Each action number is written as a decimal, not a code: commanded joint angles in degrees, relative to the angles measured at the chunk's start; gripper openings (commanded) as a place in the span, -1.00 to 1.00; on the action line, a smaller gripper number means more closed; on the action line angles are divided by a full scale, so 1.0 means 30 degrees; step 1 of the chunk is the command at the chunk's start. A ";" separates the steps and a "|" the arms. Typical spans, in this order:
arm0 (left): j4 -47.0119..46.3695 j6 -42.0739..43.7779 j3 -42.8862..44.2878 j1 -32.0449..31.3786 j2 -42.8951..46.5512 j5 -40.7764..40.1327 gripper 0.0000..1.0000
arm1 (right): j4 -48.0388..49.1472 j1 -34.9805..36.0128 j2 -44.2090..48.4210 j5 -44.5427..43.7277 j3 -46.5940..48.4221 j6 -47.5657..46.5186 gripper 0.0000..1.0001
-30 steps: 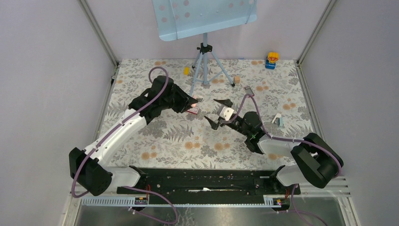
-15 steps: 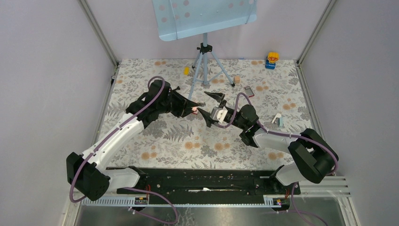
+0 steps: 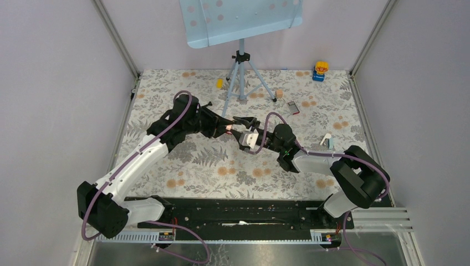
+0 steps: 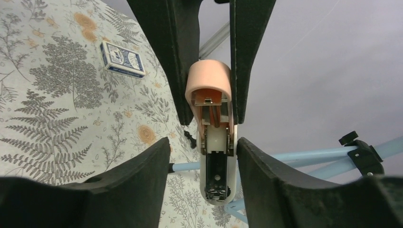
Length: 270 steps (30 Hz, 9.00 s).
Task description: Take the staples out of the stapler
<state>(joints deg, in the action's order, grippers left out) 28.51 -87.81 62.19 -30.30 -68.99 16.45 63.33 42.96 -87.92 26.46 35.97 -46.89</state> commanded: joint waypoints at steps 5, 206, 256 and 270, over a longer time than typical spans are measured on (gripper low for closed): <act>-0.1410 -0.0961 -0.0256 0.0148 0.0414 0.0645 -1.00 | 0.1690 0.0387 -0.0448 -0.0522 0.0856 -0.0833 0.01; -0.0597 1.8047 -0.4294 0.6498 0.2389 -0.7860 0.92 | -2.7056 -1.8637 0.0359 -1.5832 0.5536 2.8319 -0.19; -0.5467 1.7172 0.0167 -0.3657 -0.5772 -0.6073 0.82 | -2.6695 -0.9403 -0.3265 -0.8281 0.5233 2.7971 -0.32; -0.8155 1.5444 -0.0090 -0.5122 -0.7788 -0.5162 0.82 | -2.8632 -1.0171 -0.2086 -1.3394 0.5602 2.7426 -0.01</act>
<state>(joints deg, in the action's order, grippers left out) 8.01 -41.25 60.25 -44.97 -91.92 0.27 -16.29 13.23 -94.98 -6.59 52.25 37.15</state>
